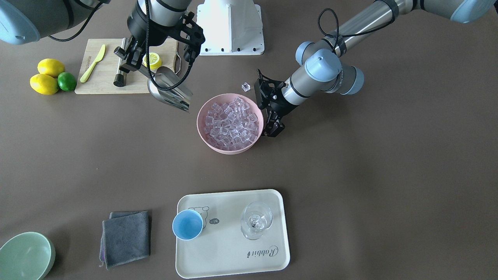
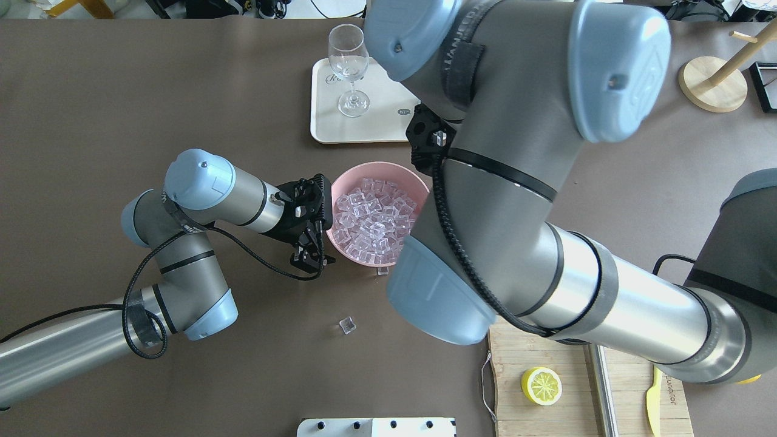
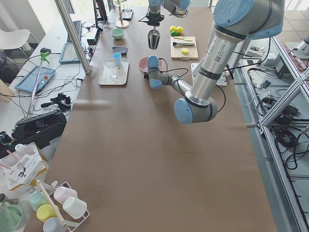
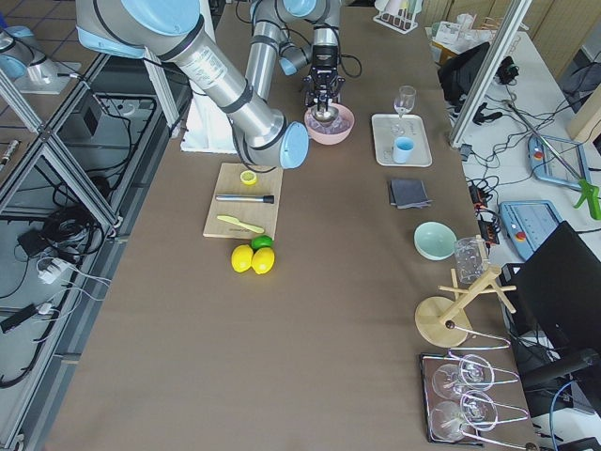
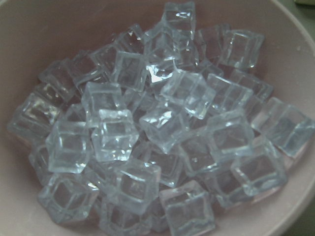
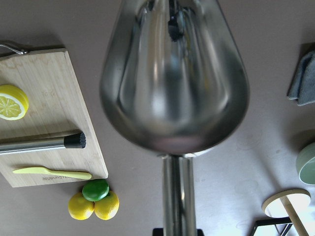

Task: Put ice in cup with scoop
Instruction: 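Lower the scoop with the right gripper into the ice cubes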

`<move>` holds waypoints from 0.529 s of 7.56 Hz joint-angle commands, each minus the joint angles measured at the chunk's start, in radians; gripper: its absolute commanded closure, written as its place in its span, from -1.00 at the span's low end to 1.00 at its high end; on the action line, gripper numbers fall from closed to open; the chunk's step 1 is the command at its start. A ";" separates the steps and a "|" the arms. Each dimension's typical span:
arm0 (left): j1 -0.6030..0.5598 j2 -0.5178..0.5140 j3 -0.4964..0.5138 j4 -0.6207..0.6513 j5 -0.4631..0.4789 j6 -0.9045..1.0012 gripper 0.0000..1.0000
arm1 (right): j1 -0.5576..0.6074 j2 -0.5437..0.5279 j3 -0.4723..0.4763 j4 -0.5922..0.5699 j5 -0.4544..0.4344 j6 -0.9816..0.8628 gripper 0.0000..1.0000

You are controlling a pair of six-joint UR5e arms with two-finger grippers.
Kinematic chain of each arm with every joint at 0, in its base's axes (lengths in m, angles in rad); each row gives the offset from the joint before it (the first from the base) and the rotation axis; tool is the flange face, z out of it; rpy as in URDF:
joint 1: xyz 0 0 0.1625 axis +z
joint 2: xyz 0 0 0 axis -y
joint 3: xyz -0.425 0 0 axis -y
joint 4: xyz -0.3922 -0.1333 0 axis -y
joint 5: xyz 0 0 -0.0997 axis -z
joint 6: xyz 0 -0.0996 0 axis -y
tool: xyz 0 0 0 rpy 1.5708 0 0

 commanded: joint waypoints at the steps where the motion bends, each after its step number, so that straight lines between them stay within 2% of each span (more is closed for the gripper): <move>1: 0.001 0.000 0.001 0.001 0.001 0.000 -0.97 | -0.016 0.130 -0.209 -0.007 -0.046 -0.010 1.00; 3: 0.001 0.000 -0.001 -0.001 0.001 0.000 -0.97 | -0.066 0.170 -0.333 0.046 -0.096 -0.009 1.00; 4: 0.007 0.000 0.001 -0.003 0.003 0.000 -0.97 | -0.089 0.184 -0.366 0.048 -0.110 -0.009 1.00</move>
